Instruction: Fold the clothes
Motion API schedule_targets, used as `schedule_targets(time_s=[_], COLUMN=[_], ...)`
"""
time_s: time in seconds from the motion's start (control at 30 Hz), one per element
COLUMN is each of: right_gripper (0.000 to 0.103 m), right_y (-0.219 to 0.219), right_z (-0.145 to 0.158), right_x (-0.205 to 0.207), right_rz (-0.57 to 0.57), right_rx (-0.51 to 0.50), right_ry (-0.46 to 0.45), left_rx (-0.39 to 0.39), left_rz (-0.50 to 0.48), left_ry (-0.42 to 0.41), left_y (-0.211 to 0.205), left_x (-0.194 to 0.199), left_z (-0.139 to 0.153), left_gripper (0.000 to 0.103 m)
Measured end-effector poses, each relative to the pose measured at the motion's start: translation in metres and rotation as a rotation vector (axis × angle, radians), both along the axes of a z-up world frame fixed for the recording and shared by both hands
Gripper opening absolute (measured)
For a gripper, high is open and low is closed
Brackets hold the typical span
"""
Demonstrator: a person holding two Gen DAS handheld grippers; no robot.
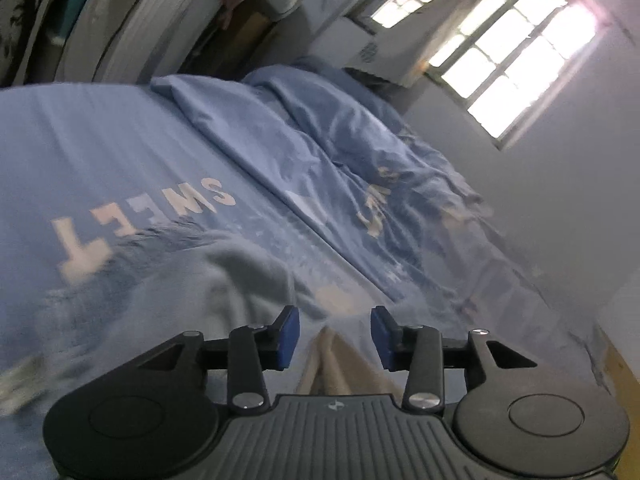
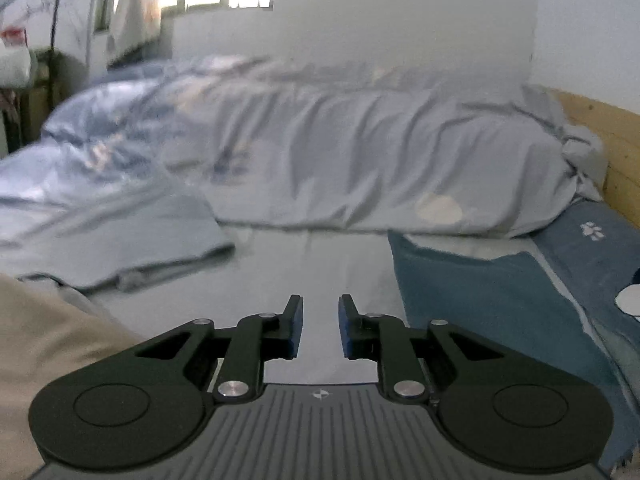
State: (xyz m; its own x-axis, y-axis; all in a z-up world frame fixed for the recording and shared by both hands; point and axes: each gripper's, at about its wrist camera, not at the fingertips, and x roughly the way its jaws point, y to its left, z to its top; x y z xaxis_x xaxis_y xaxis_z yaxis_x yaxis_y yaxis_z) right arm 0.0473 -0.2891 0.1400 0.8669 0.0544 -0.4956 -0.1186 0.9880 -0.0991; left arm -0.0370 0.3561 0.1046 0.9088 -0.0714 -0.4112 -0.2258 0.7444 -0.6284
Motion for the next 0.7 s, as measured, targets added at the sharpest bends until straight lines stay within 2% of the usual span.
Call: schedule_targets(time_s=[0.07,0.13,0.33,0.43,0.57,0.7], right_gripper=[0.022,0.023,0.028,0.029,0.030,0.030], right_y=[0.009,0.021,0.087,0.126,0.169,0.201], right_z=[0.012,0.023,0.051,0.055,0.057,0.050], right_x=[-0.026,-0.056,-0.135,-0.163,-0.196,-0.219], right_rz=[0.023,0.059,0.214,0.284,0.361,0.418], right_rx=[0.023,0.039,0.066,0.081,0.117,0.146], right_ry=[-0.026,-0.044,-0.099,-0.121,-0.131,-0.125], left_rx=[-0.004,-0.013,-0.078,-0.097,-0.162,-0.226], left_rz=[-0.032,-0.062,-0.156,-0.224,-0.297,-0.333], left_ry=[-0.001,0.023,0.132,0.171,0.202,0.223], left_y=[0.005,0.007,0.015,0.014,0.014,0.012], left_x=[-0.033,-0.059,-0.126,-0.144,-0.160,-0.172], left_z=[0.002,-0.006,-0.044,-0.060,-0.078,-0.094], left_gripper=[0.039,0.047,0.047,0.047,0.047,0.047])
